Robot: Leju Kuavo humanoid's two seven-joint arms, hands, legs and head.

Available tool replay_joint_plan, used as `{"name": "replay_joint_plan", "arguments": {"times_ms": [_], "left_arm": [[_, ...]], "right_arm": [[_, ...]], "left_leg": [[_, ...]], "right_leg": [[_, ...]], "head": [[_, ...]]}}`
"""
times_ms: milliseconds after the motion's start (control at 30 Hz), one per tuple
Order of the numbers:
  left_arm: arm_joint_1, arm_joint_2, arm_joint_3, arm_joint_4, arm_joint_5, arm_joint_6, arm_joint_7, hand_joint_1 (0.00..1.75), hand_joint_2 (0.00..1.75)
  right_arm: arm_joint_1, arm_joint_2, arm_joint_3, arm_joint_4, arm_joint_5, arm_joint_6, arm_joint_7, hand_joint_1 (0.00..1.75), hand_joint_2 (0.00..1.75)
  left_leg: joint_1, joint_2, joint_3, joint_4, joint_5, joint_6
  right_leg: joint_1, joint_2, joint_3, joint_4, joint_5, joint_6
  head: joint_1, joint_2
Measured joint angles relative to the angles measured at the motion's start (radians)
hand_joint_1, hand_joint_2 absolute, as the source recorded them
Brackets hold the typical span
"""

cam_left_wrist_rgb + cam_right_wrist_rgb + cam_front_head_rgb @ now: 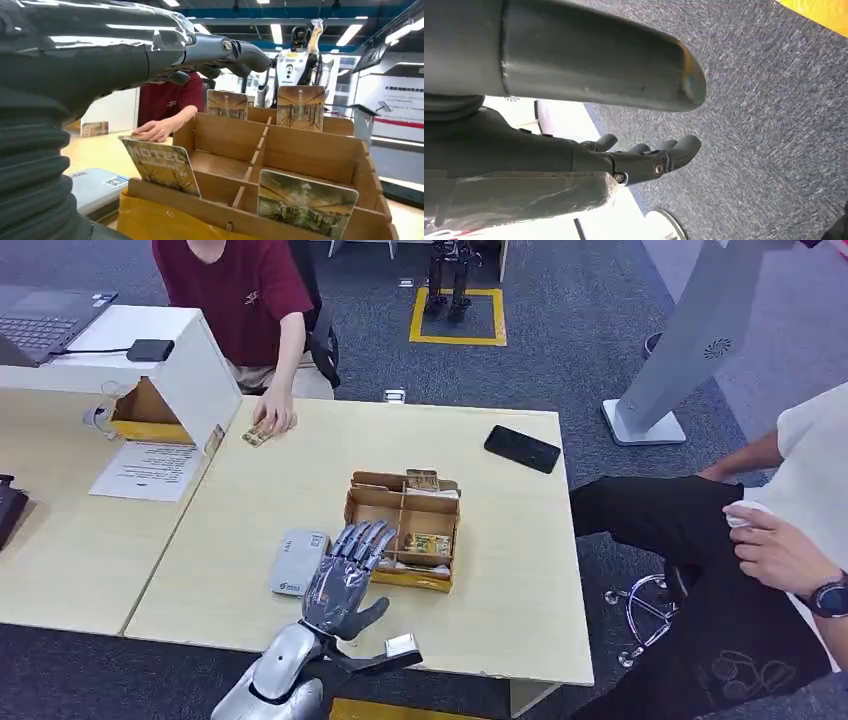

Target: Pass the card to the sensor for recognition and then transmit it.

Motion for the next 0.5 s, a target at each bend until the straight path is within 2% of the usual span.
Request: {"name": "replay_joint_plan", "arguments": {"times_ms": [500], "left_arm": [[-0.013,0.000,0.056,0.006,-0.034,0.036,0.027,0.00,1.75]], "right_arm": [[0.000,0.000,0.000,0.000,0.002,0.000,0.003,0.00,0.00]], "left_leg": [[0.000,0.000,0.000,0.000,0.000,0.000]], "right_leg": [[0.000,0.000,0.000,0.000,0.000,0.000]], "head": [[0.000,0.000]]}}
